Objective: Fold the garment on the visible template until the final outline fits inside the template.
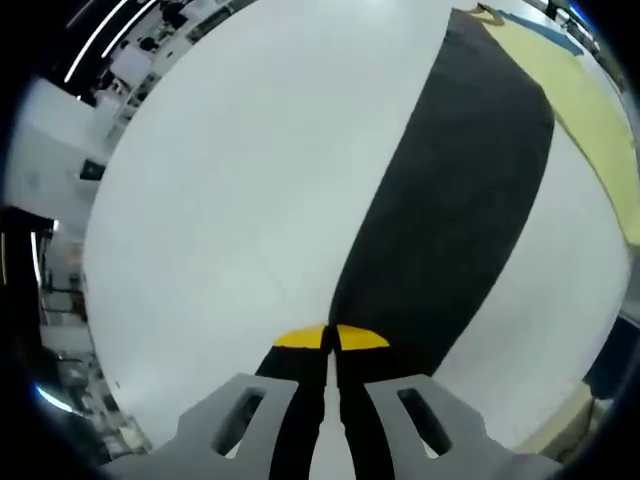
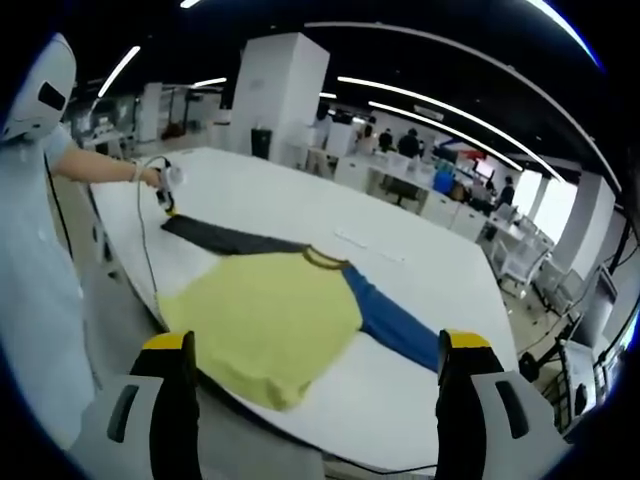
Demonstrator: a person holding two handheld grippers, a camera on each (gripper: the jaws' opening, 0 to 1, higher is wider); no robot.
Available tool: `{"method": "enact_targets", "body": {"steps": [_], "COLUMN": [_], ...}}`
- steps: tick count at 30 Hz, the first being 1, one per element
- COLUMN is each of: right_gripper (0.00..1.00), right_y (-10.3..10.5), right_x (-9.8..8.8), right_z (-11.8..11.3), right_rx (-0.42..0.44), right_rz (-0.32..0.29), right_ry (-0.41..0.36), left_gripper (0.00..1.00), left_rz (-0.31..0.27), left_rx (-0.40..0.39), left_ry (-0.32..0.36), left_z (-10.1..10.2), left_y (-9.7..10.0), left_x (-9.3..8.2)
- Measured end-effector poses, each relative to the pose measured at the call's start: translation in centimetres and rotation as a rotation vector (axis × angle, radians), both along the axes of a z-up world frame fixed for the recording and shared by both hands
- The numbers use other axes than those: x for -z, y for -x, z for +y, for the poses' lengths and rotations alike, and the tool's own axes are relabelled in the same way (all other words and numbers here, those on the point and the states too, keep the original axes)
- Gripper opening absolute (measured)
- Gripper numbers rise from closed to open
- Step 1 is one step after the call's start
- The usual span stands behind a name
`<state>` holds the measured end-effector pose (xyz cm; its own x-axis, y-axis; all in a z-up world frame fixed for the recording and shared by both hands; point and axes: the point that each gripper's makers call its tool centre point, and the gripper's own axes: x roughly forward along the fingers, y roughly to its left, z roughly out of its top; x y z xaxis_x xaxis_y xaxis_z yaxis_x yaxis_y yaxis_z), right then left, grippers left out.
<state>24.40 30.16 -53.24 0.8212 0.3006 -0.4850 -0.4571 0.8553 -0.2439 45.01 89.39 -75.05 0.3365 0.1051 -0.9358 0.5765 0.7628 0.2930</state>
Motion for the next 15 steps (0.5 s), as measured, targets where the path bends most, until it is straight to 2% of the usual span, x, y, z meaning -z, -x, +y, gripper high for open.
{"method": "enact_targets", "body": {"steps": [8,15], "right_gripper": [1.00,1.00], "right_y": [0.3,0.9], "right_x": [0.1,0.1], "right_z": [0.1,-0.2], "right_rx": [0.012,0.039], "right_rz": [0.006,0.000], "right_ry": [0.003,-0.001], "left_gripper": [0.00,0.00], "left_rz": [0.001,-0.008], "left_rx": [0.015,0.029], "left_ry": [-0.015,-0.030], "left_z": [0.1,0.6], "left_y": [-0.5,-1.7], "left_x": [0.1,-0.1]}}
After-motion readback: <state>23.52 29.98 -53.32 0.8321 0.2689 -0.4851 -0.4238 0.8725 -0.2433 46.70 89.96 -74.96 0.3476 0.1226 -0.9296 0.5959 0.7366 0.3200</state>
